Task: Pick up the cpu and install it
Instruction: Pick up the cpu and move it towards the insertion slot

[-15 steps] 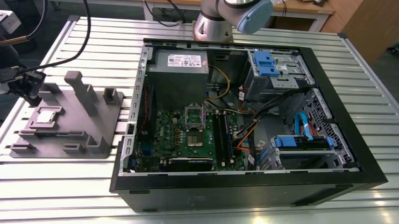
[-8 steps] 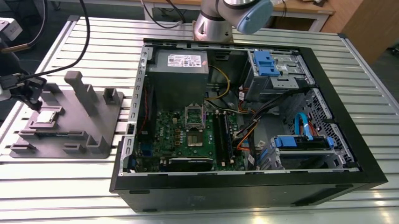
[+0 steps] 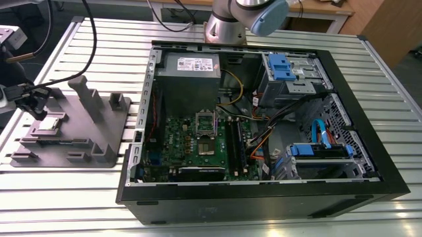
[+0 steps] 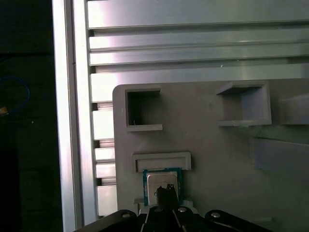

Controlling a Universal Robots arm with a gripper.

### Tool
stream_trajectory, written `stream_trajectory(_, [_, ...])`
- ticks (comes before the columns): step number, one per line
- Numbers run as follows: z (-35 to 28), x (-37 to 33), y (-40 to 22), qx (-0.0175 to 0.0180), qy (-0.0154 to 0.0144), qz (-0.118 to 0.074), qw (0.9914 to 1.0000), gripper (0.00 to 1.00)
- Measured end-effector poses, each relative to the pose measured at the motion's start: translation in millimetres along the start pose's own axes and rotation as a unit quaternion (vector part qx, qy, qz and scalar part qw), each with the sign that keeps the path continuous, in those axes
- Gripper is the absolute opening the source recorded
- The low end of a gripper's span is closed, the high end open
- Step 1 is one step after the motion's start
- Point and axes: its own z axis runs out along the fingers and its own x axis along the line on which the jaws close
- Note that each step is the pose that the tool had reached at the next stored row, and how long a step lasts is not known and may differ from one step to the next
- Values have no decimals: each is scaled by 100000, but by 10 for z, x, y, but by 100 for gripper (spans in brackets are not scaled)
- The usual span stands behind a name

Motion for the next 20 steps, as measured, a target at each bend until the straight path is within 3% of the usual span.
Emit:
stream_trajectory(8, [3, 0, 0, 5, 1, 0, 100000, 11])
stream_trajectory(10, [4, 0, 0, 2, -1, 0, 100000, 16])
stream_trajectory(12, [4, 0, 0, 4, 1, 1, 100000, 29])
stream_trajectory(13, [4, 0, 0, 5, 2, -1, 100000, 29])
stream_trajectory(15, [5, 0, 0, 1, -1, -2, 100000, 41])
stream_trajectory(18, [5, 0, 0, 1, -2, 0, 100000, 47])
stream_trajectory(20, [5, 0, 0, 3, 1, 0, 100000, 58])
